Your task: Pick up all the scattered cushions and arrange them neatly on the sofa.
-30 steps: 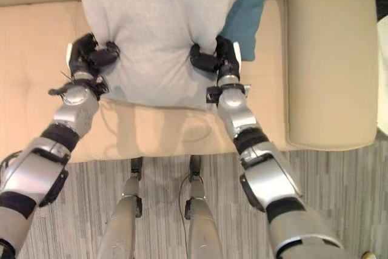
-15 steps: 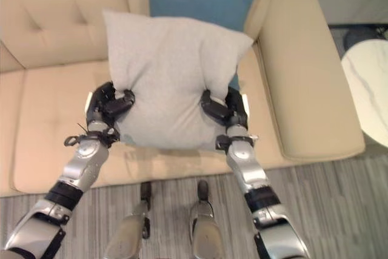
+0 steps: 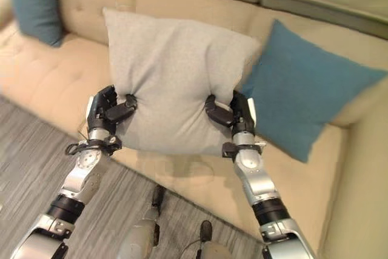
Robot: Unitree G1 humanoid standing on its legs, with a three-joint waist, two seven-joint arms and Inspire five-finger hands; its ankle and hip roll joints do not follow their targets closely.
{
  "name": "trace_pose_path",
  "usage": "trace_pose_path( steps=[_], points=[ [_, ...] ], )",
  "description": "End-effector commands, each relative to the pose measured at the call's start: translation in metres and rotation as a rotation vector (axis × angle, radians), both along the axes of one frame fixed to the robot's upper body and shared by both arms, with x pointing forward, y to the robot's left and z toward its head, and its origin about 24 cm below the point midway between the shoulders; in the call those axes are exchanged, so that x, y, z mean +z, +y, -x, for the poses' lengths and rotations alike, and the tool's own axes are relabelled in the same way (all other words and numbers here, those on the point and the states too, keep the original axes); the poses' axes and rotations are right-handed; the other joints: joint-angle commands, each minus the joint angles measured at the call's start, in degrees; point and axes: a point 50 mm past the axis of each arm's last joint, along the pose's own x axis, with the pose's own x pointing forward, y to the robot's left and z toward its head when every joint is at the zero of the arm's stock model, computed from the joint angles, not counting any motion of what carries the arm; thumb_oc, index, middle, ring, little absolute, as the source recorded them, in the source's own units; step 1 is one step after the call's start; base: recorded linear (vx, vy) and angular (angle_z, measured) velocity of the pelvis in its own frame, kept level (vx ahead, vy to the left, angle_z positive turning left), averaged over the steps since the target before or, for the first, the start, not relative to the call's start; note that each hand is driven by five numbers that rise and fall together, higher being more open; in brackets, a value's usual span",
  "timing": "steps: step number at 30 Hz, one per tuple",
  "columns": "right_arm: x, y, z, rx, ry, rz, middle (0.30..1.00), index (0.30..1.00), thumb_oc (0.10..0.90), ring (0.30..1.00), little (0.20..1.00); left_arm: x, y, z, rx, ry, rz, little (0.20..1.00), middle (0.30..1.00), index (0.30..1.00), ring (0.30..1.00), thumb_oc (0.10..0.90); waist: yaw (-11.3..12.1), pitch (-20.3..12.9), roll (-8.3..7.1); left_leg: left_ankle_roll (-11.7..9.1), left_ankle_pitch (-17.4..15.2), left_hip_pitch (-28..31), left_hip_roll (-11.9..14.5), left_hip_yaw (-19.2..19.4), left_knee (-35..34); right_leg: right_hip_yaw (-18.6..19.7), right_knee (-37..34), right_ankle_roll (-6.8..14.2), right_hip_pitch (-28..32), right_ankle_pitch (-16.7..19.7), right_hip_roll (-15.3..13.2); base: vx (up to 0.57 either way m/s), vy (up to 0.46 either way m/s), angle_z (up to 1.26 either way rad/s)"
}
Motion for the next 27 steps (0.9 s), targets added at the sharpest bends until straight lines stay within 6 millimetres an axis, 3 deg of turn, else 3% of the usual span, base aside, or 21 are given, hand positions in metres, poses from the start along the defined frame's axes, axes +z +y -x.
trace_pose_path(
  steps=[1,3,4,5,7,9,11,13,14,15,16,17,18,19,20,24,26,27],
  points=[
    [0.069,0.088,0.01,0.428,-0.375,-0.084,0.3,0.3,0.4,0.3,0.3,0.08,-0.064,0.017,-0.341,-0.46,0.0,0.3,0.3,0.3,0.3,0.4,-0.06,-10.93,-5.98,-7.85,0.78,3.78,1.86,-0.75,2.92,-3.28,1.15,2.65,-4.13,-5.02,0.77,-0.07,0.077,0.94],
    [0.066,0.096,0.012,0.467,-0.361,-0.103,0.3,0.3,0.4,0.3,0.3,0.074,-0.052,0.019,-0.293,-0.443,0.003,0.3,0.3,0.3,0.3,0.4,0.51,-11.77,-5.94,-9.39,-0.76,9.22,5.33,-1.21,1.5,-7.98,1.31,3.38,-3.46,-4.45,-1.2,-0.05,0.169,1.25],
    [0.067,0.096,0.012,0.468,-0.361,-0.103,0.3,0.3,0.4,0.3,0.3,0.074,-0.052,0.019,-0.292,-0.444,0.003,0.3,0.3,0.3,0.3,0.4,0.33,-11.84,-5.98,-9.36,-0.45,9.1,5.23,-1.36,1.29,-8.15,1.22,3.38,-3.54,-4.28,-1.26,-0.08,0.343,1.29],
    [0.065,0.099,0.012,0.476,-0.357,-0.131,0.3,0.3,0.4,0.3,0.3,0.073,-0.045,0.019,-0.254,-0.442,-0.004,0.3,0.3,0.3,0.3,0.4,0.16,-12.17,-5.46,-10.73,2.07,9.86,9.61,2.01,-1.29,-12.65,1.01,3.99,-2.85,-3.7,-3.19,-0.08,0.328,1.51],
    [0.066,0.101,0.013,0.485,-0.359,-0.135,0.3,0.3,0.4,0.3,0.3,0.071,-0.041,0.022,-0.235,-0.441,-0.019,0.3,0.3,0.3,0.3,0.4,-0.39,-12.32,-4.89,-11.71,4.94,9.9,13.03,8.06,-3.58,-16.37,0.5,4.53,-2.1,-2.69,-4.83,-0.04,0.411,1.64],
    [0.065,0.107,0.013,0.5,-0.348,-0.151,0.3,0.3,0.4,0.3,0.3,0.066,-0.033,0.025,-0.218,-0.422,-0.031,0.3,0.3,0.3,0.3,0.4,-0.71,-13.02,-4.4,-13.08,4.93,11.66,14.83,13.3,-5.11,-19.01,-0.12,5.5,-0.62,-2.5,-5.97,0.06,0.354,1.25],
    [0.062,0.111,0.012,0.51,-0.33,-0.164,0.3,0.3,0.4,0.3,0.3,0.06,-0.026,0.028,-0.206,-0.395,-0.038,0.3,0.3,0.3,0.3,0.4,0.12,-13.69,-4.33,-13.24,4.32,12.21,13.61,13.46,-6.55,-20.72,-0.69,6.6,-0.08,-0.73,-7.68,0.04,0.522,1.6],
    [0.057,0.127,0.012,0.553,-0.288,-0.216,0.3,0.3,0.4,0.3,0.3,0.053,-0.02,0.03,-0.209,-0.379,-0.052,0.3,0.3,0.3,0.3,0.4,2.94,-13.44,-6.58,-10.73,-1.88,8.09,7.59,9.67,-0.08,-22.45,-0.71,9.49,0.9,3.04,-14.95,0.07,0.726,0.88],
    [0.057,0.127,0.012,0.553,-0.288,-0.217,0.3,0.3,0.4,0.3,0.3,0.053,-0.02,0.03,-0.208,-0.379,-0.053,0.3,0.3,0.3,0.3,0.4,2.85,-13.51,-6.69,-10.64,-2.06,7.87,7.49,9.59,0.19,-22.52,-0.67,9.58,0.85,3.06,-15.08,0.12,0.619,0.62],
    [0.055,0.134,0.014,0.579,-0.28,-0.192,0.3,0.3,0.4,0.3,0.3,0.052,-0.016,0.033,-0.206,-0.378,-0.061,0.3,0.3,0.3,0.3,0.4,4.18,-13.28,-7.71,-8.32,-5.4,6.15,4.44,9.28,4.21,-22.97,3.09,9.46,0.84,2.8,-18.89,0.28,0.623,0.61],
    [0.051,0.136,0.016,0.586,-0.27,-0.193,0.3,0.3,0.4,0.3,0.3,0.05,-0.021,0.034,-0.218,-0.374,-0.081,0.3,0.3,0.3,0.3,0.4,3.69,-12.92,-8.18,-6.66,-7.09,6.44,1.37,7.97,4.79,-19.58,8.69,8.86,-0.55,3.48,-19.74,0.28,0.624,0.49],
    [0.051,0.136,0.016,0.586,-0.27,-0.193,0.3,0.3,0.4,0.3,0.3,0.05,-0.021,0.034,-0.218,-0.374,-0.082,0.3,0.3,0.3,0.3,0.4,3.68,-12.93,-8.28,-6.53,-7.25,6.39,1.19,7.96,4.9,-19.48,9.2,9.01,-0.76,3.26,-20.06,0.35,0.629,0.88],
    [0.048,0.131,0.019,0.577,-0.262,-0.206,0.3,0.3,0.4,0.3,0.3,0.049,-0.032,0.032,-0.249,-0.37,-0.093,0.3,0.3,0.3,0.3,0.4,1.26,-12.16,-8.0,-4.17,-6.38,8.11,-2.41,4.95,2.6,-9.7,14.42,7.32,-5.04,2.14,-15.59,0.16,0.328,0.82],
    [0.048,0.131,0.019,0.576,-0.261,-0.205,0.3,0.3,0.4,0.3,0.3,0.049,-0.032,0.032,-0.249,-0.37,-0.092,0.3,0.3,0.3,0.3,0.4,1.52,-12.17,-8.06,-4.18,-6.4,8.21,-2.46,5.2,2.49,-9.33,14.98,7.31,-5.43,1.83,-15.75,0.41,0.548,1.28],
    [0.044,0.119,0.02,0.54,-0.255,-0.215,0.3,0.3,0.4,0.3,0.3,0.046,-0.045,0.03,-0.299,-0.363,-0.097,0.3,0.3,0.3,0.3,0.4,-1.18,-11.33,-7.47,-2.76,-6.91,10.97,-4.92,0.97,0.48,-1.51,18.86,6.66,-10.3,-1.41,-9.03,0.38,0.292,1.34],
    [0.045,0.11,0.021,0.506,-0.266,-0.253,0.3,0.3,0.4,0.3,0.3,0.046,-0.057,0.026,-0.331,-0.352,-0.093,0.3,0.3,0.3,0.3,0.4,-3.27,-10.37,-7.69,-2.3,-7.83,14.45,-6.81,-3.39,-1.55,-1.11,17.39,5.69,-14.77,-1.54,-5.76,0.32,0.138,1.22],
    [0.046,0.105,0.021,0.486,-0.273,-0.277,0.3,0.3,0.4,0.3,0.3,0.045,-0.064,0.025,-0.353,-0.343,-0.088,0.3,0.3,0.3,0.3,0.4,-4.78,-10.29,-8.79,-2.23,-10.03,18.59,-8.32,-5.76,-2.86,-2.93,11.91,6.07,-18.41,1.21,-3.77,0.46,0.056,0.66],
    [0.045,0.105,0.021,0.486,-0.273,-0.277,0.3,0.3,0.4,0.3,0.3,0.045,-0.064,0.025,-0.353,-0.343,-0.087,0.3,0.3,0.3,0.3,0.4,-4.87,-10.2,-8.52,-2.29,-10.23,18.86,-8.02,-5.9,-2.93,-3.18,11.59,6.06,-17.97,1.22,-3.49,0.61,0.045,0.64]
  ],
)
